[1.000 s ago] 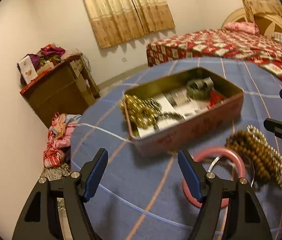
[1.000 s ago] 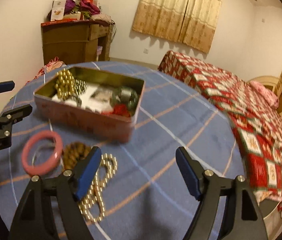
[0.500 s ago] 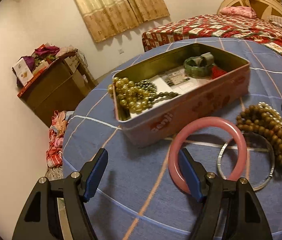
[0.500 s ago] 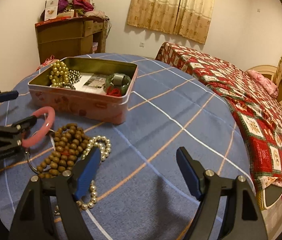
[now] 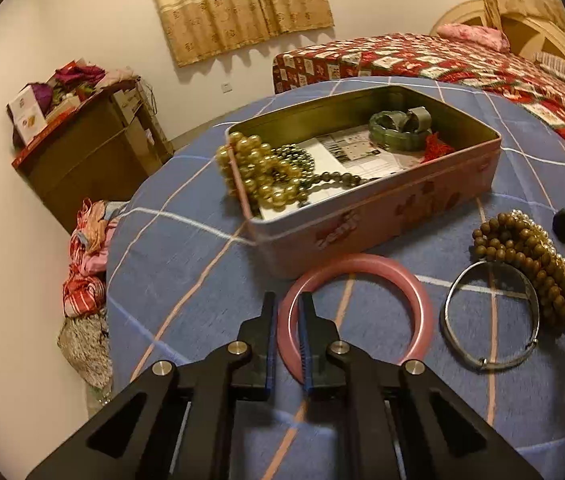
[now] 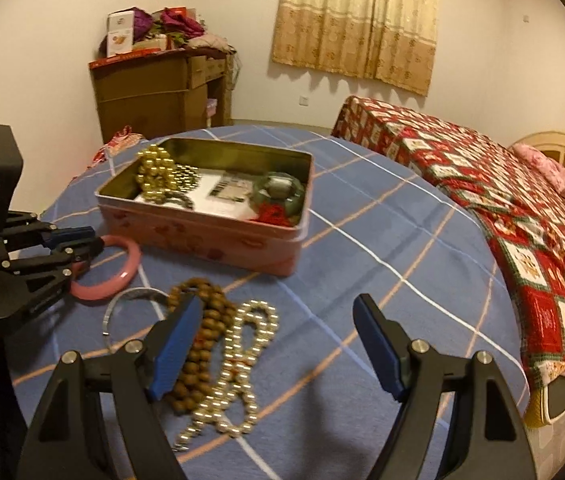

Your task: Organize jewelry

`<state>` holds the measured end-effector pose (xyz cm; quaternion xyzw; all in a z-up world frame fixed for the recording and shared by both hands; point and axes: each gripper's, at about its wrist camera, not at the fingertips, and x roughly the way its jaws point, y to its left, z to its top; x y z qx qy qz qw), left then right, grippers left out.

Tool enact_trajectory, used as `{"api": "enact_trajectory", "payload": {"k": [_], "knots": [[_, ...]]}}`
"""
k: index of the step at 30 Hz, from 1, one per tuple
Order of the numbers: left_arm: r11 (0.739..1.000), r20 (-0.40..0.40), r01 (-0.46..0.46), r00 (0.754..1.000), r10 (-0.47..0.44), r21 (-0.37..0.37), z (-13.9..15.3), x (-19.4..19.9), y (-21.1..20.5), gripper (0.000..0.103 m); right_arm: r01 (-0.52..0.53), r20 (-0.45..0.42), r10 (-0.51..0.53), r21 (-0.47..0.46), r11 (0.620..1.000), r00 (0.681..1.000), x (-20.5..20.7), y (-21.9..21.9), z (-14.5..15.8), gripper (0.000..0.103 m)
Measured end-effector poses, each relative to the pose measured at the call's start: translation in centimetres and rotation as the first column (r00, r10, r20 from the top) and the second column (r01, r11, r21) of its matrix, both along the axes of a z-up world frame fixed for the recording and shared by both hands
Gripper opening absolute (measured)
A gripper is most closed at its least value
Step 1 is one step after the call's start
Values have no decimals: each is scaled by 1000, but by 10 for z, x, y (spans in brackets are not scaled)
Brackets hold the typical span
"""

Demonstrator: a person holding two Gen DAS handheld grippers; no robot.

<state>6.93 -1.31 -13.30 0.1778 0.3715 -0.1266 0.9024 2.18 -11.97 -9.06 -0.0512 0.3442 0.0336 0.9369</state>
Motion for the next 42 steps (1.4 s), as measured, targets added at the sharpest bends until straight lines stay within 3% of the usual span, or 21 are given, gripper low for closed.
{"api": "enact_trajectory", "payload": {"k": [7,10,11,14,15,29,31,34,42], "knots": [[999,3,-31,1000,31,-34,3,-2,15,8,-62,-26,61,-17,998,998,9,23,-7,75],[999,3,-34,999,34,-41,3,0,16,8,-85,-69,83,-20,996,994,12,28,-14,49],[999,3,-34,999,34,-42,3,0,16,8,-92,-91,91,-9,996,992,14,27,-17,32],[998,7,-34,999,34,-45,4,-1,16,8,-103,-103,103,6,995,989,11,27,-19,19],[998,13,-33,999,34,-44,6,-2,16,8,-103,-93,102,0,995,990,8,27,-18,11],[997,69,-32,997,36,-64,31,-12,16,7,-84,25,86,-81,993,996,-8,31,3,9],[997,80,-31,996,37,-74,37,-14,17,0,-77,47,81,-78,994,996,-10,29,10,9],[996,95,-23,995,31,-83,46,-17,17,0,-72,72,78,-83,994,994,-12,28,17,9],[993,68,-10,998,18,-118,44,-13,19,0,-56,109,63,-68,996,992,-12,21,27,9]]}}
